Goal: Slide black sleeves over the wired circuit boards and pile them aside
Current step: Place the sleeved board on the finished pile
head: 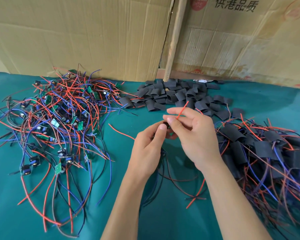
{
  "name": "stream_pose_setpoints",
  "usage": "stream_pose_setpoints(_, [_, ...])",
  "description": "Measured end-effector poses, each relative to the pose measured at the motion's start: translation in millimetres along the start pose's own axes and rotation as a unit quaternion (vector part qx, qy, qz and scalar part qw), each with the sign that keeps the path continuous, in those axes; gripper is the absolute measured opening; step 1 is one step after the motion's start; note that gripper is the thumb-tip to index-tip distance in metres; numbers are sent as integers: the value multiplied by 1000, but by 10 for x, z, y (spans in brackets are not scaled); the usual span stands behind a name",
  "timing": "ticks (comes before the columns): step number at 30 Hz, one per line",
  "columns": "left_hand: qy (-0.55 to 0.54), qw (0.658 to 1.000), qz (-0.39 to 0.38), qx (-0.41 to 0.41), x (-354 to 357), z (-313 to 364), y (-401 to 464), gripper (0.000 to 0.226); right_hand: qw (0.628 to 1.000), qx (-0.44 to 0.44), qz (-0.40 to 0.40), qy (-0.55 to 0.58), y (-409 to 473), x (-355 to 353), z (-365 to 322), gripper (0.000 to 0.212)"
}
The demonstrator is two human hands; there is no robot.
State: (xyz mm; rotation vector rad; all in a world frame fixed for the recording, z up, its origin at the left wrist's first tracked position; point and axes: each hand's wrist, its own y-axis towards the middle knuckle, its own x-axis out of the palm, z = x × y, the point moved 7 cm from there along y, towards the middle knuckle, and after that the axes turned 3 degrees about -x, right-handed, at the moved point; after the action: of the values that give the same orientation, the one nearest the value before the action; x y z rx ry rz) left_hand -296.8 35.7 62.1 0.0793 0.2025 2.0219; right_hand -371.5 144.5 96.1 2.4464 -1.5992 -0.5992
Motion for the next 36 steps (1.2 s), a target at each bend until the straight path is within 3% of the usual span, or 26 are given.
stream_pose_setpoints(3, [8, 999, 12, -29, -19, -66, 12, 38, 995, -54, 25, -84, -3, -95, -165, 15])
stream_pose_setpoints(8, [-96, 992, -54, -58, 68, -62, 9, 29, 993, -110, 47, -17, 12, -204, -423, 15])
stream_pose_setpoints(13, [-193, 973, -111, -67, 100, -44, -27, 34, 990, -106, 40, 89, 9, -154, -482, 15])
stream_pose_setpoints(19, [-277, 943, -164, -86, 150, -18, -72, 35, 978, -33, 63, 194, 47, -152, -334, 13])
stream_pose_setpoints(24, [-306, 919, -220, -110, 263, -10, -79, 46, 979, -29, 97, 176, 40, -201, -246, 19])
stream_pose_setpoints(29, [-316, 931, -153, -103, 171, -78, -20, 38, 980, -19, 140, 137, 9, -125, -196, 43])
stream_pose_setpoints(33, [-351, 929, -36, -115, 10, -152, 42, 28, 998, 36, 54, 13, -100, 95, -50, 44])
stream_pose_setpoints(36, [-360, 925, 22, -119, -99, -195, 57, 23, 993, 120, -16, -2, -211, 272, 135, 54])
